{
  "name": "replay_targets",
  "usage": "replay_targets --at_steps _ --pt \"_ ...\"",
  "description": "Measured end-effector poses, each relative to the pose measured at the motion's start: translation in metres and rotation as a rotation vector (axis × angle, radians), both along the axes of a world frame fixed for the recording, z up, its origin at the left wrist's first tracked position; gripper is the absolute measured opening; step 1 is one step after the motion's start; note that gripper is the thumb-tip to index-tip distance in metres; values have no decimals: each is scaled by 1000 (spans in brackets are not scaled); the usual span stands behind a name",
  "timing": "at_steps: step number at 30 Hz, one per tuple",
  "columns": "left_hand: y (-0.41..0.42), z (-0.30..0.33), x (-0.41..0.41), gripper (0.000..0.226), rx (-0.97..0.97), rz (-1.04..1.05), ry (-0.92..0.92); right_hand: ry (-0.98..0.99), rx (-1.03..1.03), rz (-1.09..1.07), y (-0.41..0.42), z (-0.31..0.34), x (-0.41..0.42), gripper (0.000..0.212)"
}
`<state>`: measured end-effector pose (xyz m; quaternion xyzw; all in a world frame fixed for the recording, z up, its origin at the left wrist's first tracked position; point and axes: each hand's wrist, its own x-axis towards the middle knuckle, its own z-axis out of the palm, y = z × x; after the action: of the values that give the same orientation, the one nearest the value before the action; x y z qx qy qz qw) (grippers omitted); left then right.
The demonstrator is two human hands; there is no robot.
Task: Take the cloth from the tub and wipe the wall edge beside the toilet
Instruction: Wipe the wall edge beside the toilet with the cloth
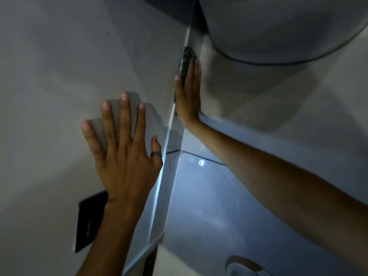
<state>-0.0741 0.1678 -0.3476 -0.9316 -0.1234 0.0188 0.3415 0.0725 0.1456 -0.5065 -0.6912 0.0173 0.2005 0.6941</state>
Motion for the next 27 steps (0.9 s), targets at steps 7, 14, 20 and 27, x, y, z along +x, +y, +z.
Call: replay_targets --at_steps 7,14,20,27 --pt "2 -4 -3 71 99 -7 7 -63 -26 366 -21 -15 -179 93" --pt "5 -6 -4 67 152 -68 -21 -129 -10 122 -3 -21 -65 83" --pt "9 -9 -6 69 163 -75 -43 -130 -9 -46 6 -19 35 72" --pt "11 -14 12 69 232 -90 -28 -28 -49 145 -6 -11 -80 87"
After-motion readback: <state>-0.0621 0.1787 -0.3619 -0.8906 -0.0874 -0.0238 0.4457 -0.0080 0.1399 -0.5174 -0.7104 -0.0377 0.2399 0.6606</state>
